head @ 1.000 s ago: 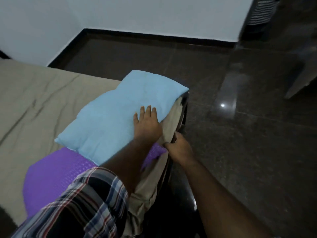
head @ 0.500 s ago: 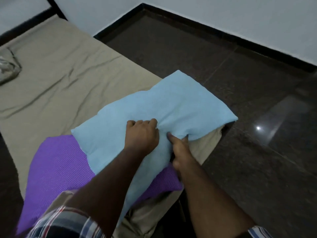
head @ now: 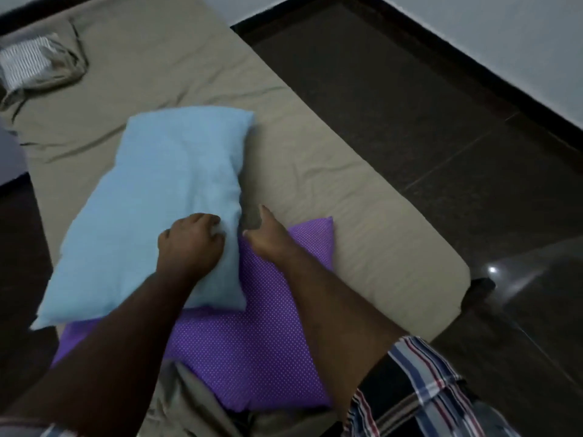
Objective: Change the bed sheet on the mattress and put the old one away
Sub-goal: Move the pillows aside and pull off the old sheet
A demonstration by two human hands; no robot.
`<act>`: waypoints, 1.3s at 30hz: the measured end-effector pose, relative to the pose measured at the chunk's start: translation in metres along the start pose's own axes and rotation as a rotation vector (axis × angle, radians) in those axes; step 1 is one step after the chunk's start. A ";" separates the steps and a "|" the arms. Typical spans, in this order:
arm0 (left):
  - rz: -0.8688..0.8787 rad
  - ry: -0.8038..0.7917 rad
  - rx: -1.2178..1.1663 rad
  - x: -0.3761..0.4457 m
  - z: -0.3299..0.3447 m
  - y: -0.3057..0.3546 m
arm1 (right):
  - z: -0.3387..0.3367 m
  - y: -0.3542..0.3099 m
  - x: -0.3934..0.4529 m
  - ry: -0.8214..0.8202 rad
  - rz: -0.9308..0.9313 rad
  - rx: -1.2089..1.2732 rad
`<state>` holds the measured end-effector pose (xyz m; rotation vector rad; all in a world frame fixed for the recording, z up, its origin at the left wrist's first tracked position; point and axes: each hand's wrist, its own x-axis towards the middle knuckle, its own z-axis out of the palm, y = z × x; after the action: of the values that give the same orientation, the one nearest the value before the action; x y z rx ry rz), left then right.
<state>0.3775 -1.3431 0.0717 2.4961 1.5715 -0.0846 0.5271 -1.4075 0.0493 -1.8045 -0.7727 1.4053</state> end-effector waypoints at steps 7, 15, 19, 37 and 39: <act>0.071 0.035 0.097 -0.005 0.054 0.068 | -0.064 0.079 -0.033 0.138 0.031 -0.309; 0.210 -0.253 -0.111 -0.031 0.110 0.300 | -0.226 0.181 -0.092 0.351 0.244 -0.409; 0.083 -0.478 -0.120 -0.044 0.157 0.405 | -0.313 0.233 -0.108 0.416 0.303 -0.401; -0.393 -0.524 -0.115 -0.013 0.255 0.520 | -0.447 0.329 -0.082 0.218 0.282 -0.315; -0.407 -0.501 -0.188 -0.017 0.249 0.514 | -0.446 0.330 -0.075 0.183 0.289 -0.362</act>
<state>0.8447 -1.6212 -0.1032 1.7942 1.7271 -0.5439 0.9542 -1.7316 -0.1125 -2.3677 -0.7261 1.3118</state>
